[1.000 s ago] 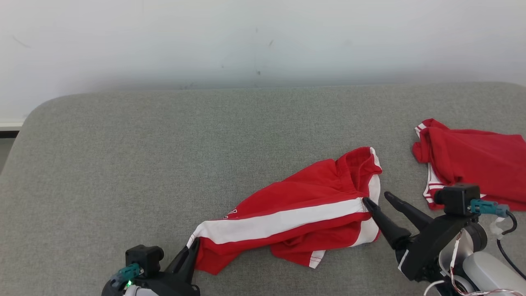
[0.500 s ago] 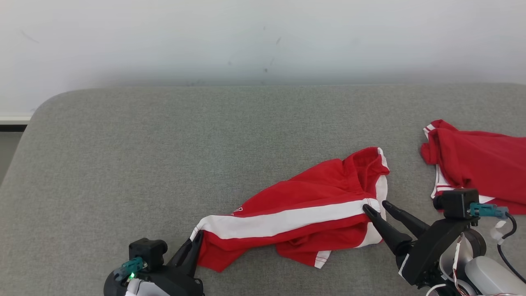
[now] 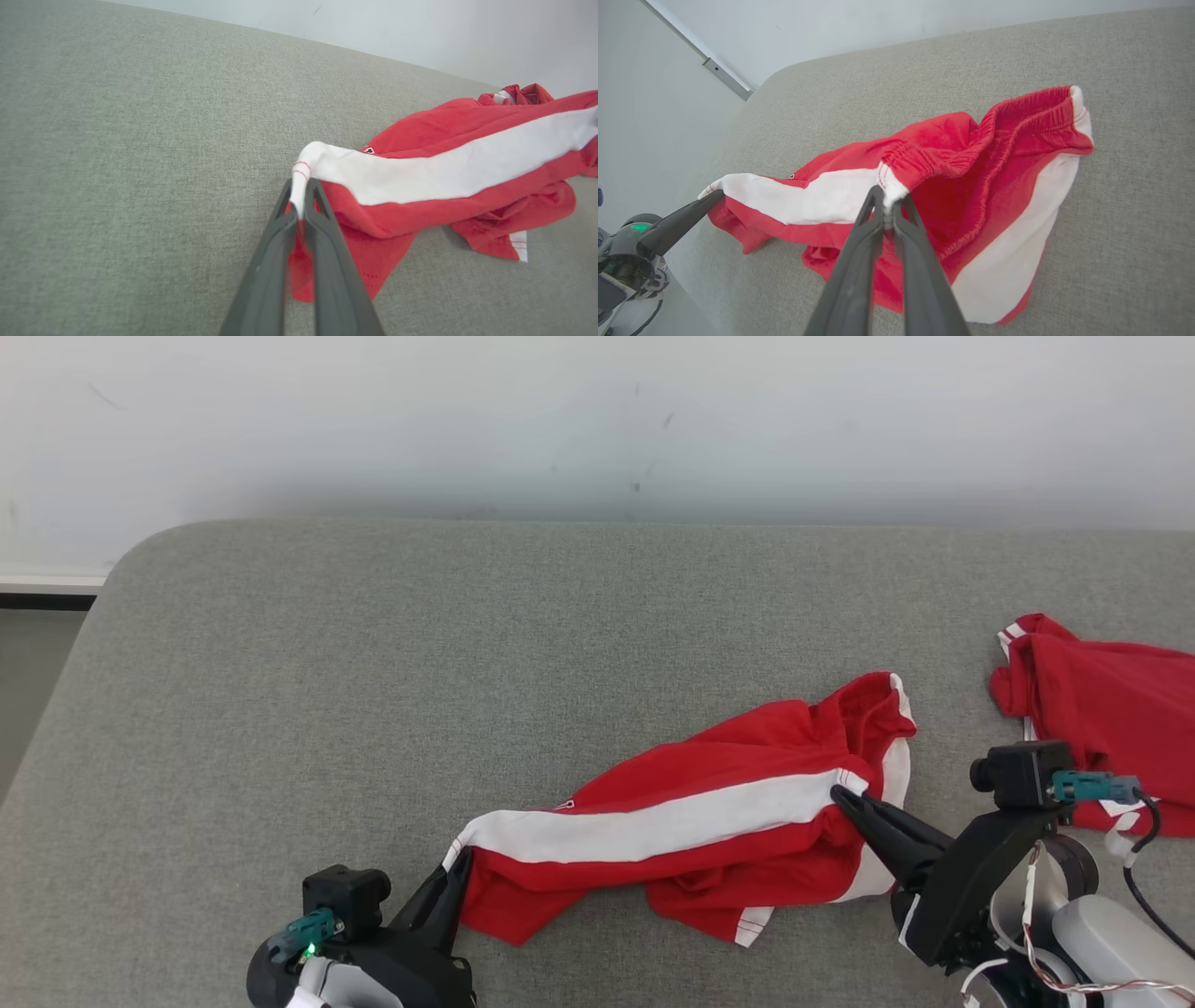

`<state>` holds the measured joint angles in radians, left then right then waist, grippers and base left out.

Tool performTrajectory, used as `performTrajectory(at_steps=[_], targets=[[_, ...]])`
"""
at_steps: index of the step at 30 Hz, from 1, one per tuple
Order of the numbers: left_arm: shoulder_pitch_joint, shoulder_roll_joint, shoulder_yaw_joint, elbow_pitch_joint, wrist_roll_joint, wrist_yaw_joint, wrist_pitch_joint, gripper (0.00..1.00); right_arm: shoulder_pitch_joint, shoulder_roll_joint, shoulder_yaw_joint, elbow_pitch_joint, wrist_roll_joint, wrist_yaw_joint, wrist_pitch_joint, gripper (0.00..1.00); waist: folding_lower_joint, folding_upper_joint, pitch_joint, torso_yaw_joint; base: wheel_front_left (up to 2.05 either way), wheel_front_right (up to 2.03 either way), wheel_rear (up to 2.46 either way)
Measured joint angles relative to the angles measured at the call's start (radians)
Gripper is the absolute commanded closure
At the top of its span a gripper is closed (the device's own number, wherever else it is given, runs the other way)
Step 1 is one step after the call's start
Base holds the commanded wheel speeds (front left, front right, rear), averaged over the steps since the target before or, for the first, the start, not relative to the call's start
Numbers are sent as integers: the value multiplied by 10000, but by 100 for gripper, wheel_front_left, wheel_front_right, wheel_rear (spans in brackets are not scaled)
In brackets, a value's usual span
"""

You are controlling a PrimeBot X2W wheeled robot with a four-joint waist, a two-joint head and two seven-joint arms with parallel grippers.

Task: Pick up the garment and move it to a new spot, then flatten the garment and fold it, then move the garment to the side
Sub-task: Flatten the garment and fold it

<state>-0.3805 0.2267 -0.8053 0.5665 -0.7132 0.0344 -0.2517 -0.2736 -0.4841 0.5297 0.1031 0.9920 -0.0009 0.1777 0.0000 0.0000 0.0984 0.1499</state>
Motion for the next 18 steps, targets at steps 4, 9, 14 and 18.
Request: performTrajectory(at_steps=[4, 9, 14, 18], targets=[[11, 6, 12, 173, -17, -4, 0, 9, -37, -71, -111, 21, 15, -88, 69, 100, -1, 1, -24, 2, 0, 0, 0], [40, 117, 136, 240, -96, 0, 2, 0, -41, -192, -211, 48, 13, -119, 65, 100, -1, 0, -66, -49, 0, 0, 0], [81, 203, 228, 190, -194, -33, 105, 0, -26, -188, -199, 46, 8, -180, 54, 100, -1, 0, -63, -47, 0, 0, 0], [74, 449, 276, 21, -224, -21, 257, 0, -1, -184, -203, 48, 8, -215, -33, 100, 0, 0, -48, -14, 0, 0, 0]])
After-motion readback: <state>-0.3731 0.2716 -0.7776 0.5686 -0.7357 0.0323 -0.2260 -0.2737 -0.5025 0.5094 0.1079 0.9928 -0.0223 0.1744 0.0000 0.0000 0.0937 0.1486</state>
